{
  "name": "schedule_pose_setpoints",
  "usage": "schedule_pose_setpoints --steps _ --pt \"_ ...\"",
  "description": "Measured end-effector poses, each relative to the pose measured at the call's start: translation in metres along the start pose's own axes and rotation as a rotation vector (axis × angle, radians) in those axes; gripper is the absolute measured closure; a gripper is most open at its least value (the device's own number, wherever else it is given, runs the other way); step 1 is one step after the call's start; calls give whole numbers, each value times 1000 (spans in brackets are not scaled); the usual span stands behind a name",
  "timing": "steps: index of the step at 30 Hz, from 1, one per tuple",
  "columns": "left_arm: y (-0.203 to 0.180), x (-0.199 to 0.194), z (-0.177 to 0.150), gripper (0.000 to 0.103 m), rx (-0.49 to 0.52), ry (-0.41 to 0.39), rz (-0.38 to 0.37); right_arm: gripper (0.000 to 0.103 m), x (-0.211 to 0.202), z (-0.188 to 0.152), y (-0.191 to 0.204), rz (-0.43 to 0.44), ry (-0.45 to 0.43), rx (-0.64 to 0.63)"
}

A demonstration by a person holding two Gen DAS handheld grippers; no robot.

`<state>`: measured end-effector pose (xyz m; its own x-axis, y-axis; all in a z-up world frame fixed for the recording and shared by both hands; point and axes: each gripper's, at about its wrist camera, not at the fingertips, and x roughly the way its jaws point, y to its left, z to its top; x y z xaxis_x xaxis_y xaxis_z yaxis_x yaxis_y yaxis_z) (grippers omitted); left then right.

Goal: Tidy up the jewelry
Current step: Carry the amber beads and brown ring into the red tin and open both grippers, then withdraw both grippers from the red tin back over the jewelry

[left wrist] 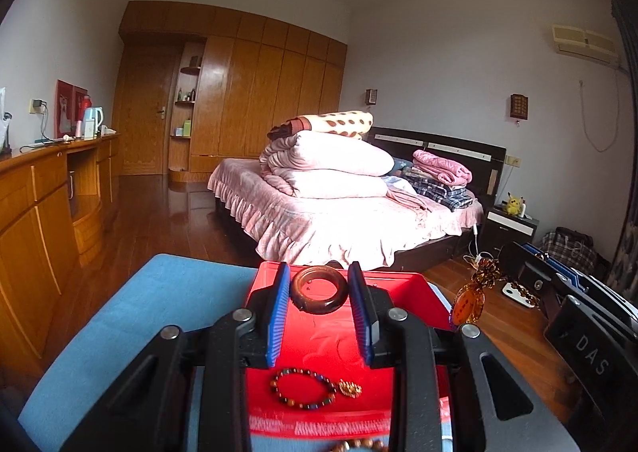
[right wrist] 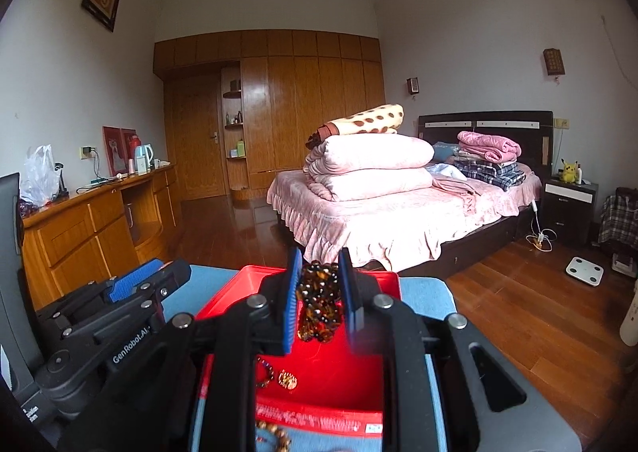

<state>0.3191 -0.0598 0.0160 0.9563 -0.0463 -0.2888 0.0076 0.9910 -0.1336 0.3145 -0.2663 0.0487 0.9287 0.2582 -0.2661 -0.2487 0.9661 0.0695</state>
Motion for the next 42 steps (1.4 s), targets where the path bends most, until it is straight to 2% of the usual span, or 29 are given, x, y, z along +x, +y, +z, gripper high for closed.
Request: schedule_pose_setpoints --steps 9,16,17,18,19,23,25,28,35,42 --pt "3 64 -8 74 16 70 9 86 72 -18 -9 -16 86 35" --pt "7 87 -21 73 4 130 13 84 87 -33 -1 -27 139 20" --pt "7 89 -22 73 5 140 15 83 86 -33 1 -35 136 18" --pt "8 89 -24 71 5 147 15 74 85 -33 2 -40 132 16" --pt "9 89 -25 66 3 151 14 69 84 -33 2 -40 127 17" --pt "12 81 -23 64 -2 140 22 69 79 -34 -1 -40 115 34" --pt "11 74 -22 52 5 128 31 69 75 -34 -3 -40 110 48" --pt "13 62 -19 44 5 110 29 69 67 -36 -6 -41 103 66" --pt "17 20 -14 42 15 59 15 69 36 -46 -5 -25 91 105" --pt "20 -32 -21 38 36 26 -4 69 -17 -63 12 -5 88 137"
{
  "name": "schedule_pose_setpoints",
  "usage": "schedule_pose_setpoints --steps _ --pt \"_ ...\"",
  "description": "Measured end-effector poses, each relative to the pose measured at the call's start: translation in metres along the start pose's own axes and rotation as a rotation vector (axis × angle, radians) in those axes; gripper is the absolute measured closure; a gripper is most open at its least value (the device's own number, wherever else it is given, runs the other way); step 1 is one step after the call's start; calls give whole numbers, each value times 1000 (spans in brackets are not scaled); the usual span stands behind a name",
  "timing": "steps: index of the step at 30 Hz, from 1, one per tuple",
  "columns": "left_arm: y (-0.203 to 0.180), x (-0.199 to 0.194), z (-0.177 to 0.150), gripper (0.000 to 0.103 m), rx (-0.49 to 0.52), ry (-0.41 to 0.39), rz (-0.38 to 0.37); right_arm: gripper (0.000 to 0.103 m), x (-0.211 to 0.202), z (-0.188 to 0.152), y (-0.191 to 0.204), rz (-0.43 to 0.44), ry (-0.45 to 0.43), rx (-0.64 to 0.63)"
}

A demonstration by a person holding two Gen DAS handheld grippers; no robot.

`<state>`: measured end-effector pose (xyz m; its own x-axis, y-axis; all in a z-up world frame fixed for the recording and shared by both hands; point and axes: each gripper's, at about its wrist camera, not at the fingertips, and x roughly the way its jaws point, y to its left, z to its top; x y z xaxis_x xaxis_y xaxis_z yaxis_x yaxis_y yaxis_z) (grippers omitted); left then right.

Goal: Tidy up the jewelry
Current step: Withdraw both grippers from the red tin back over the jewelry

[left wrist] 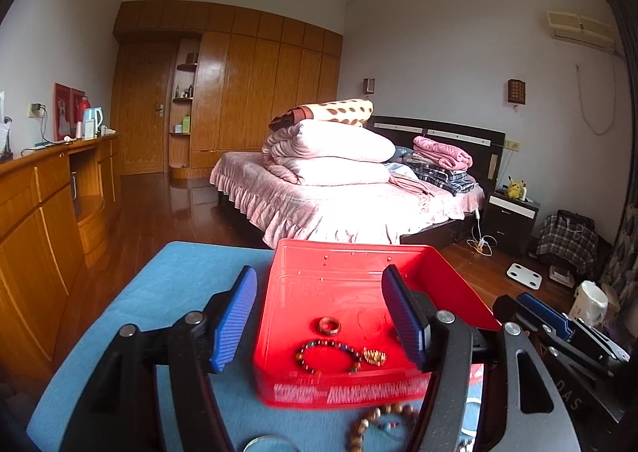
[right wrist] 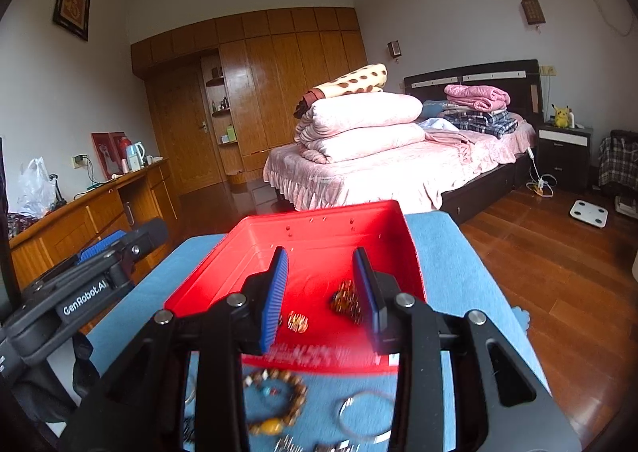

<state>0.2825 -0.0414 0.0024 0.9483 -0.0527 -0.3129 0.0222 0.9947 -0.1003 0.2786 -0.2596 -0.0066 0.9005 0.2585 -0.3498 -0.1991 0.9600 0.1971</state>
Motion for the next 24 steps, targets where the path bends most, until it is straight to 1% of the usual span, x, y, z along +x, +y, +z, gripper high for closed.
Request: schedule_pose_setpoints --steps 4,6,10,13,16,21,24 --pt "11 -33 -16 37 -3 -4 9 69 -32 -22 9 -8 11 9" --pt "19 -51 -28 37 -2 -9 35 69 -46 -34 15 -13 23 16" --pt "35 -75 -51 37 -20 -8 86 69 -60 -60 30 -20 72 33" --pt "45 -89 -67 37 -35 2 117 69 -67 -76 48 -27 84 8" --pt "55 -98 -81 37 -52 14 133 69 -71 -89 62 -22 108 25" --pt "72 -104 -101 37 -41 58 167 69 -68 -105 79 -50 138 33" --pt "79 -106 -108 37 -51 74 175 66 -69 -112 89 -69 146 35"
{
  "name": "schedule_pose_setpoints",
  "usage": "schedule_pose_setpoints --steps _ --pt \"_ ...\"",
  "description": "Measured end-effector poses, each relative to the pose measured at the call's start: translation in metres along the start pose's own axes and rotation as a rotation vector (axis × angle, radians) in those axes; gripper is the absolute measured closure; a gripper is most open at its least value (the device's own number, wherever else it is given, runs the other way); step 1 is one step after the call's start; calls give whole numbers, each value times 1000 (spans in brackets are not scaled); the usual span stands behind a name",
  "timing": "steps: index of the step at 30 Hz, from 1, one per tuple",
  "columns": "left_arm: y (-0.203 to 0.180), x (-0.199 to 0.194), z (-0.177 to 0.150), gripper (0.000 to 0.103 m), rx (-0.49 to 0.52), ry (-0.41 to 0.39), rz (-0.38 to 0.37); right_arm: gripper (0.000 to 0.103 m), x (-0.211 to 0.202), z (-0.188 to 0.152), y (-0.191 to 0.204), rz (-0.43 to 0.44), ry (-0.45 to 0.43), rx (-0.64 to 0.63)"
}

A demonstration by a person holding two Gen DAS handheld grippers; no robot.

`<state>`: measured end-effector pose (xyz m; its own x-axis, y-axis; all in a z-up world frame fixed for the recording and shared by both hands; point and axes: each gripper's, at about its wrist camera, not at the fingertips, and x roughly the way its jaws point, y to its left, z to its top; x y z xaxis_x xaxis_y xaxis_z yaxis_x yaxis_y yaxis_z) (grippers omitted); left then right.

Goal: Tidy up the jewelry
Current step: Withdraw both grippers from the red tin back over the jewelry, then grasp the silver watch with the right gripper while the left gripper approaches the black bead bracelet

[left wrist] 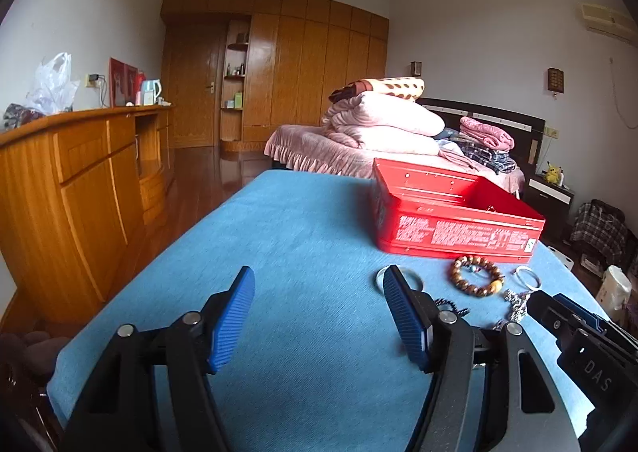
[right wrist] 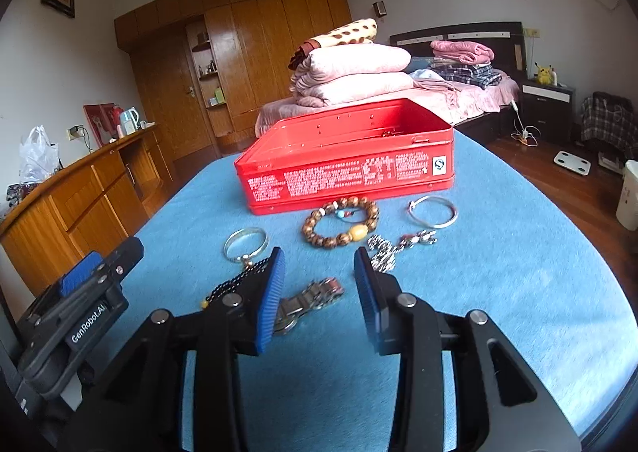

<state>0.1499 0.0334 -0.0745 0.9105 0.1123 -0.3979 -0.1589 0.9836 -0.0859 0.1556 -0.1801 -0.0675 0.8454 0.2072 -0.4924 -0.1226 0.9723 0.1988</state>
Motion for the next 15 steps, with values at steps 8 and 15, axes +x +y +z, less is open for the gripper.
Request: schedule_pose_setpoints --steps 8,15 --pt "23 -6 -15 37 2 15 11 59 -1 -17 31 -26 20 -26" --pt "38 -10 -19 37 -21 20 -9 56 8 -19 40 -105 52 -3"
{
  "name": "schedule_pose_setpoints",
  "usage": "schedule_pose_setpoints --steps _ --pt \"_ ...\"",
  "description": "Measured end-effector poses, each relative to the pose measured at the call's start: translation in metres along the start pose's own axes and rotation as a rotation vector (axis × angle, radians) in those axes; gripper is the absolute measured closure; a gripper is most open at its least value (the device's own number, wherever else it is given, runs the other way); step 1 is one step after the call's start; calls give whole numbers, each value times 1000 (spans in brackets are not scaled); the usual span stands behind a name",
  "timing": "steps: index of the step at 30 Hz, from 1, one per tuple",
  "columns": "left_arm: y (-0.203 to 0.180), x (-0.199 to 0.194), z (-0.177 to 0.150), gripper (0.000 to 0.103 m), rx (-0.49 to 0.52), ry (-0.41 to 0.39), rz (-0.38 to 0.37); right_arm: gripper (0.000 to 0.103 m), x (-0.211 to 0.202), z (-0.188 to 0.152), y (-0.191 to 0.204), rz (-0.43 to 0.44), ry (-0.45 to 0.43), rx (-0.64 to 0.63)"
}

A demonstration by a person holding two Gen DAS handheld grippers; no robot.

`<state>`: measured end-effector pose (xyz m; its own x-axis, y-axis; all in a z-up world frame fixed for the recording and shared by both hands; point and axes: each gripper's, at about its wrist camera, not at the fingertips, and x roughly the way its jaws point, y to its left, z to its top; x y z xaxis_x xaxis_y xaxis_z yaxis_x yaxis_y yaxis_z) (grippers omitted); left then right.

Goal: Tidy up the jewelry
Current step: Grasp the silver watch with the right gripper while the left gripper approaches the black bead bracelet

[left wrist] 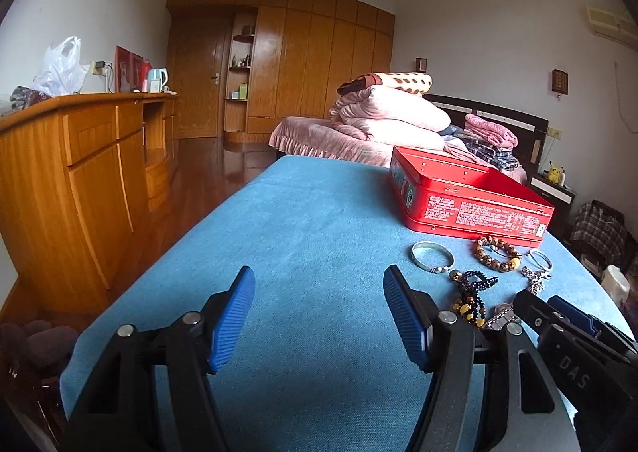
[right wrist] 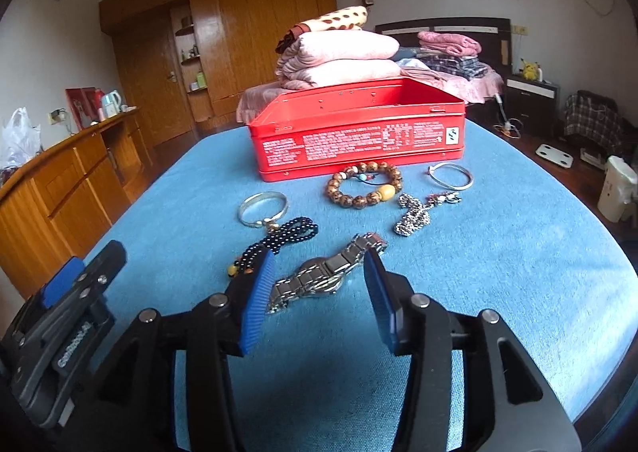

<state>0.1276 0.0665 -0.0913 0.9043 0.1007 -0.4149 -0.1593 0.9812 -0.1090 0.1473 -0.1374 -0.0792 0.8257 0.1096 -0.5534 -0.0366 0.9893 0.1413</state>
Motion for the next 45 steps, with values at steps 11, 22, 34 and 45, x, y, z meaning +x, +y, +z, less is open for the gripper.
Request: schedule_pose_setpoints --steps 11,22,34,45 --pt "5 0 0 37 -1 -8 -28 51 26 -2 5 -80 71 45" --pt "-2 1 0 37 4 4 -53 48 35 -2 16 -92 94 -40" --pt "-18 6 4 37 22 36 -120 65 13 -6 -16 -45 122 -145" --pt "-60 26 0 37 59 118 -219 57 11 -10 -30 14 100 -86"
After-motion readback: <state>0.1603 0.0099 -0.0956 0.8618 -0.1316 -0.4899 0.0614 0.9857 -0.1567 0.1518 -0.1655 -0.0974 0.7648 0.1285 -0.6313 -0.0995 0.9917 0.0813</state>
